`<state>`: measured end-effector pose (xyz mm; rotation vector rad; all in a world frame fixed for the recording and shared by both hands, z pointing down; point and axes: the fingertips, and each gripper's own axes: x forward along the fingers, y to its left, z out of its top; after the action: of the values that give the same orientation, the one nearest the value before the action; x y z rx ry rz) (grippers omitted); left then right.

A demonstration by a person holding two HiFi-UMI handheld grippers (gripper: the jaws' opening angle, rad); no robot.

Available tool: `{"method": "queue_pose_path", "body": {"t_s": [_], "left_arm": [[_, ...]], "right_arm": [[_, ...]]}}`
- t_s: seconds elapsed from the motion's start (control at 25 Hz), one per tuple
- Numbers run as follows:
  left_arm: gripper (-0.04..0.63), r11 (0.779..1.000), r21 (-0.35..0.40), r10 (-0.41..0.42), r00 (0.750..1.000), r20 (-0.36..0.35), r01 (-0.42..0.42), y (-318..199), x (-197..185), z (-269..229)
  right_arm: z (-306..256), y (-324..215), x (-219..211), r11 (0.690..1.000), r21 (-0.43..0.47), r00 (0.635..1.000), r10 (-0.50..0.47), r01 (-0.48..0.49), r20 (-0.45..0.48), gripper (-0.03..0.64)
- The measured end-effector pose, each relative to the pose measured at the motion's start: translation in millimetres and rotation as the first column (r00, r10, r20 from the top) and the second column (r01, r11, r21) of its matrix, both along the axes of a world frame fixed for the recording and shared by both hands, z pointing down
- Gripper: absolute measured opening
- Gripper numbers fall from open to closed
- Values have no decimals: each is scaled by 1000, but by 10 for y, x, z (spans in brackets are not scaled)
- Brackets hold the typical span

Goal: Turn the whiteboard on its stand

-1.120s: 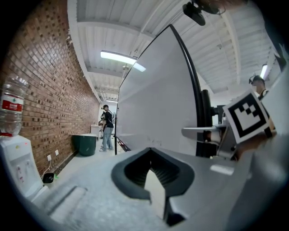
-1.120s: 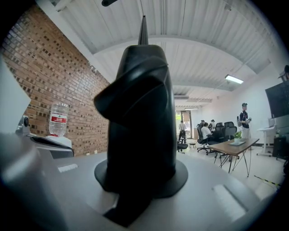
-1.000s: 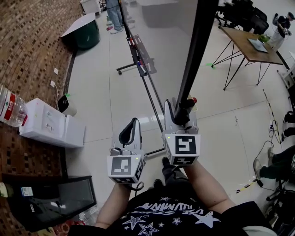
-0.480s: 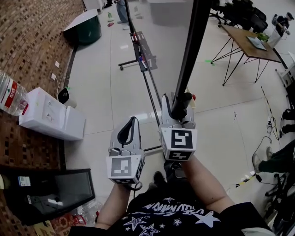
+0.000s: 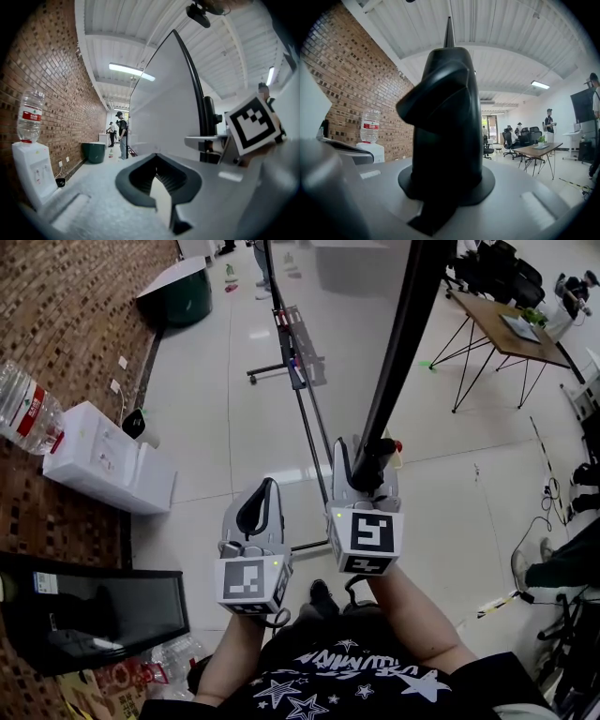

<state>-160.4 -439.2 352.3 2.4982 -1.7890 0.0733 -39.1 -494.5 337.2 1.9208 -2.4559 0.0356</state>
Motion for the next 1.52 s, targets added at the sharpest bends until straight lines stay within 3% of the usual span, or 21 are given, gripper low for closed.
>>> {"method": "queue_pose_path", "body": {"t_s": [0.64, 0.96, 1.16, 1.52], "left_arm": [[6, 1000, -18, 1, 1000, 23, -1, 1116, 380, -62], [6, 999, -37, -37, 999, 36, 38, 1676, 448, -29], [6, 998, -19, -62, 998, 25, 62, 1838, 441, -175], [6, 1000, 13, -6, 1000, -9, 6, 1884, 661, -308]], "right_arm": [[-84, 945, 178, 1000, 12, 1000, -20, 20, 12, 94], [-116, 1360, 312, 1000, 10, 1000, -21, 20, 18, 95], [-83, 1542, 369, 1000, 1, 1000, 2, -2, 28, 94], [-94, 1734, 337, 1000, 19, 1000, -12, 12, 8, 92]]}}
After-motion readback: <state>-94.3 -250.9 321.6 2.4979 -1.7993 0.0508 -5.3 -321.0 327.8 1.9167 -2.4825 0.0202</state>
